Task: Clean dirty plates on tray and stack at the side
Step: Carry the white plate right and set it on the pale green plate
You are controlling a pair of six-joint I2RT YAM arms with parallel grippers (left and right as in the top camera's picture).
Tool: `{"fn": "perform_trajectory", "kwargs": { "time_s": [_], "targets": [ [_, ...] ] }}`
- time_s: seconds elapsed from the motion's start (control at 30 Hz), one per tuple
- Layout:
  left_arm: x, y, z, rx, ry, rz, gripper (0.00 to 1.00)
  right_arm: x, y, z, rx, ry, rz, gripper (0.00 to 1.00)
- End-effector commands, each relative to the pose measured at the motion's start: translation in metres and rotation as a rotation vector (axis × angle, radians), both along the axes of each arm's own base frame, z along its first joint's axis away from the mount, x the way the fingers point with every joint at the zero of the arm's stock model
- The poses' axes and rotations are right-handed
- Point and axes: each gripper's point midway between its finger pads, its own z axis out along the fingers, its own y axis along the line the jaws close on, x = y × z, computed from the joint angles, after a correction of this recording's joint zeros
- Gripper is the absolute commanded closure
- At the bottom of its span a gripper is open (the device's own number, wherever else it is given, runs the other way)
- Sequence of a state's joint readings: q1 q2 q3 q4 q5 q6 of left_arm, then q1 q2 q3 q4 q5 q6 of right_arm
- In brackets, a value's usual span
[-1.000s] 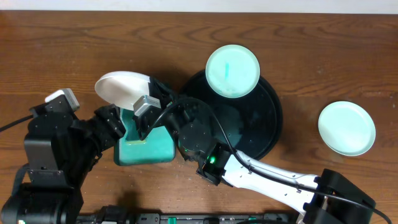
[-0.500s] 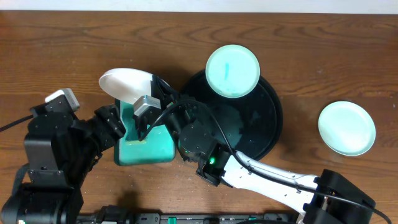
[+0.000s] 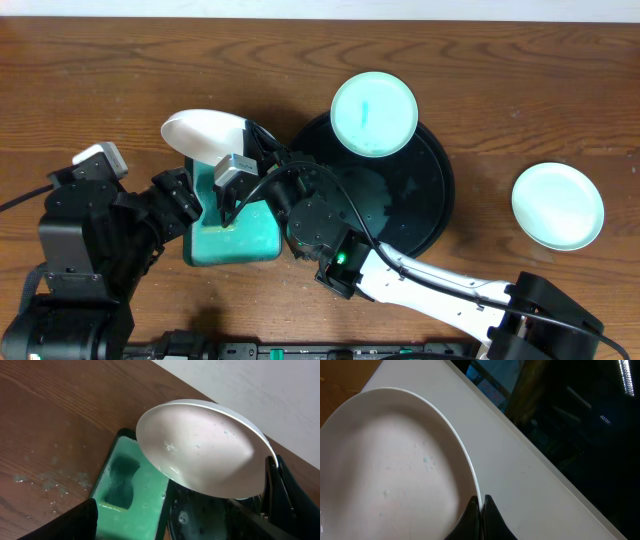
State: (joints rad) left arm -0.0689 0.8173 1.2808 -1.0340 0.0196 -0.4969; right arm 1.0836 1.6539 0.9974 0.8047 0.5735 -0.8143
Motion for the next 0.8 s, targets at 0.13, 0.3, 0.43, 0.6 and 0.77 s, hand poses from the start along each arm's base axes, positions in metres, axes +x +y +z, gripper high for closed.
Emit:
{"fn": "perform_trajectory", "kwargs": {
  "time_s": [0.13, 0.3, 0.43, 0.6, 0.77],
  "targets": [
    [0.0, 0.003, 0.006, 0.011, -0.014, 0.009, 0.2, -0.005, 0.0, 0.012, 0.024, -0.014, 0.004, 0.99],
    [0.0, 0.003, 0.006, 0.011, -0.014, 0.009, 0.2, 0.023, -0.019, -0.013, 0.131, 0.147, -0.042, 0.99],
    [0.0, 0.003, 0.006, 0.011, -0.014, 0.009, 0.2, 0.052, -0.047, -0.073, 0.61, 0.644, -0.092, 0.99],
    [0.0, 0.003, 0.006, 0.011, -0.014, 0.009, 0.2, 0.055, -0.068, -0.051, 0.736, 0.898, 0.123, 0.99],
    [0.0, 0.003, 0.006, 0.011, -0.014, 0.009, 0.2, 0.091, -0.23, -0.044, 0.891, 0.888, -0.286, 0.99]
  ]
}}
